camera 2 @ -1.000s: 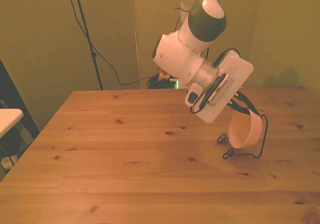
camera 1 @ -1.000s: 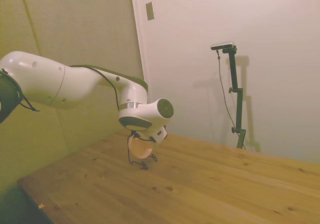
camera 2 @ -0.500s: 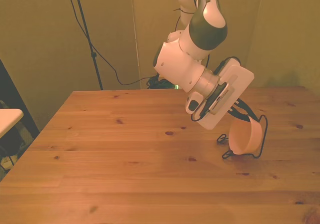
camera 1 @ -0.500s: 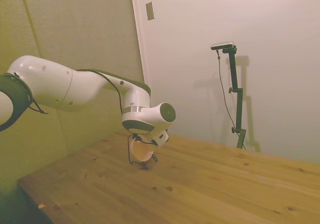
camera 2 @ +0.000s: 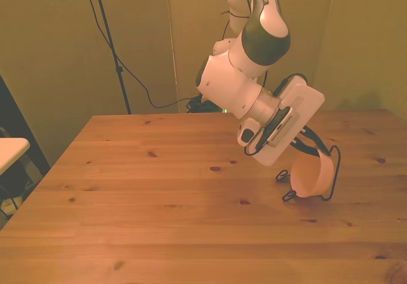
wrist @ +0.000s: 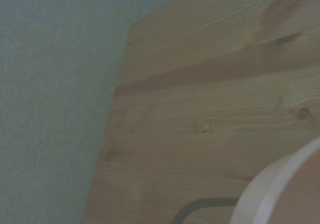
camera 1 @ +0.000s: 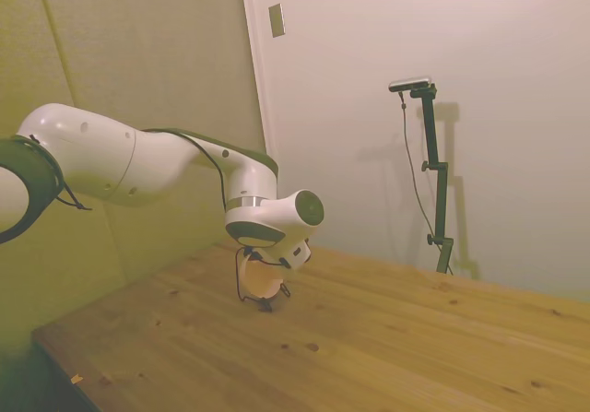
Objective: Load the bowl
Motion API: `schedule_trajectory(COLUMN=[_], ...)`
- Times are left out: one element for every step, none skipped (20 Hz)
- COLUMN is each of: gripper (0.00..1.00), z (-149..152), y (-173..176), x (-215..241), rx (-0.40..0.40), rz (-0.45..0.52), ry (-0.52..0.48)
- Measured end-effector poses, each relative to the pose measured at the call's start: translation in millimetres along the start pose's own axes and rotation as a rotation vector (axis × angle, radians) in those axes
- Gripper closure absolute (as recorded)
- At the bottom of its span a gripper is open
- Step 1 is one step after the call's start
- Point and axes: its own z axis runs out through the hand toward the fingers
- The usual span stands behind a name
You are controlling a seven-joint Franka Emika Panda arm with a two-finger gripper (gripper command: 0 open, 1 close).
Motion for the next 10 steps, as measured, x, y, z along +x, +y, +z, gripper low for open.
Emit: schedule_trajectory(gripper=[0.00, 0.00, 0.00, 0.00, 0.00, 0.00, 0.00, 0.00, 0.00, 0.00], z=[0, -1, -2, -4, -9, -15, -23, -33, -44, -55], y=[-1, -1, -2, -3, -5, -7, -9, -11, -13, -14], x=[0, 0, -1, -2, -3, -4, -5, -6, -8, -12], rx=[0.001, 0.001, 0.002, 0.005, 0.008, 0.011, 0.011, 0.006, 0.001, -0.006], rz=[-0.001, -0.002, -0.003, -0.005, -0.008, -0.011, -0.017, -0.025, -0.034, -0.041], ry=[-0.001, -0.001, -0.001, -0.001, -0.002, 0.001, 0.011, 0.024, 0.038, 0.051])
